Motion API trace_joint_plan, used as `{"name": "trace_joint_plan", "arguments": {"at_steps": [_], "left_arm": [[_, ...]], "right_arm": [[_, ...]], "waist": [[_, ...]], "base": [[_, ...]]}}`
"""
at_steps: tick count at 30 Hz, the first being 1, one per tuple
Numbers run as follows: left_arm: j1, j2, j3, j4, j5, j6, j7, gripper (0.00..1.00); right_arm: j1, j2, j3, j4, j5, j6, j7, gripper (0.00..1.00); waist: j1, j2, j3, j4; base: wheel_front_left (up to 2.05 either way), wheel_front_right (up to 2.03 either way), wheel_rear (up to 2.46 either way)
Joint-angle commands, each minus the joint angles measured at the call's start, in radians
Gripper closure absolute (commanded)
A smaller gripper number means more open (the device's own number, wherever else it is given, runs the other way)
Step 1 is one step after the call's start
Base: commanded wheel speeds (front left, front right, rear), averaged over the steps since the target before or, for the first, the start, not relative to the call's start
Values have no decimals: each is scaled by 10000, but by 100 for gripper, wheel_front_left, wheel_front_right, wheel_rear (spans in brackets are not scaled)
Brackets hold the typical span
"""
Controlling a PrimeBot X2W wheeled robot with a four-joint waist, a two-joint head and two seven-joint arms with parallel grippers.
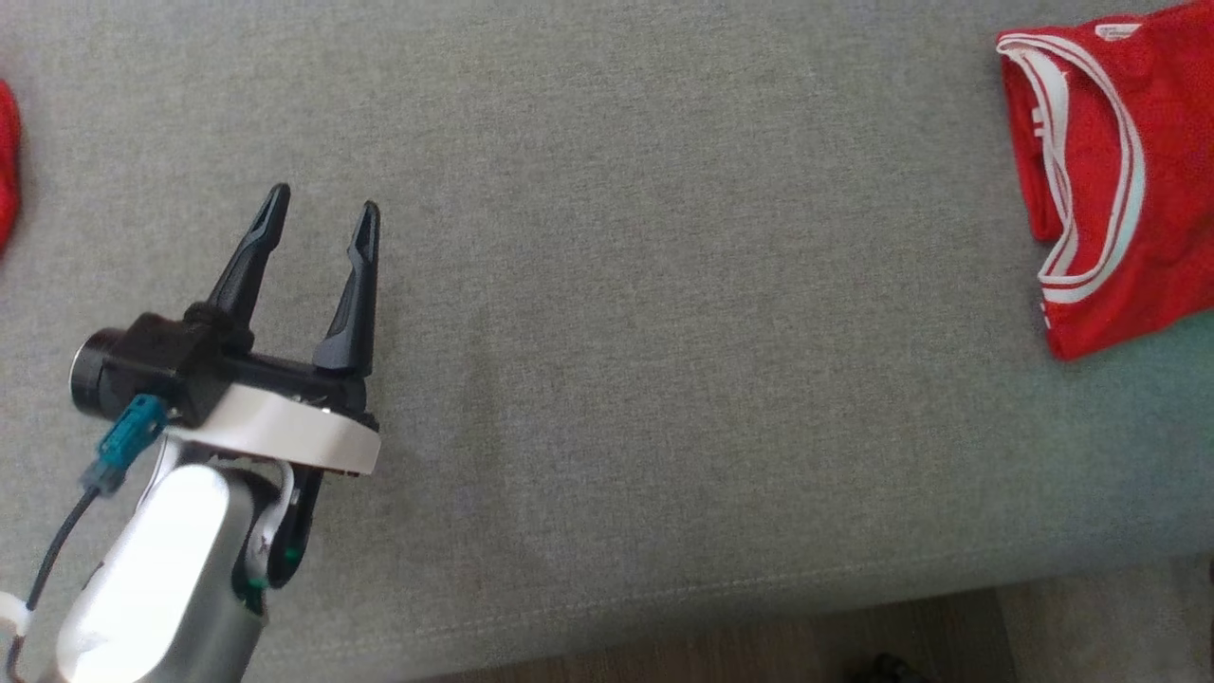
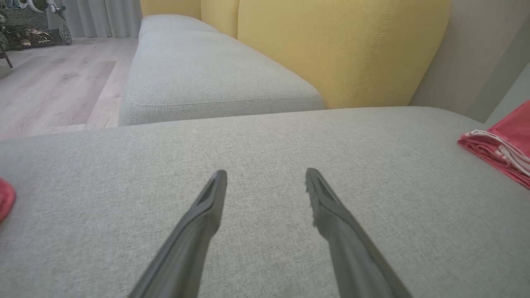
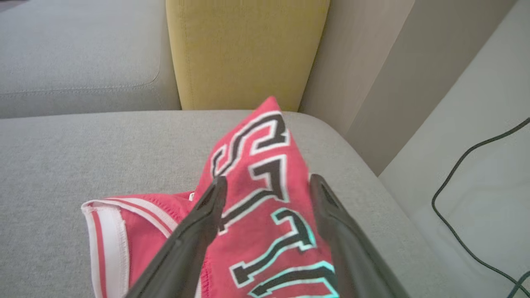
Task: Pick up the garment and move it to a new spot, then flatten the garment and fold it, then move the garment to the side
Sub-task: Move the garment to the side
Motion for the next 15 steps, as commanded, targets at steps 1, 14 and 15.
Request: {"name": "trace_joint_plan", "arguments": {"at_steps": [1, 14, 15], "left_arm": [[-227, 304, 372, -255, 52, -32, -107, 0], [431, 160, 544, -4, -232, 136, -115, 0], [513, 143, 577, 5, -261, 164, -116, 0]], "right_arm": [[85, -79, -44, -583, -108, -9, -230, 0], [1944, 1338, 738, -3104, -306, -9, -1302, 0], [2141, 1488, 921, -3223, -268, -9, -1374, 0]], "waist": [[-1, 0, -121, -25], [-1, 0, -1538, 182], [-1, 0, -1667, 247]], "base": [[0, 0, 0], [0, 0, 0], [0, 0, 0]]}}
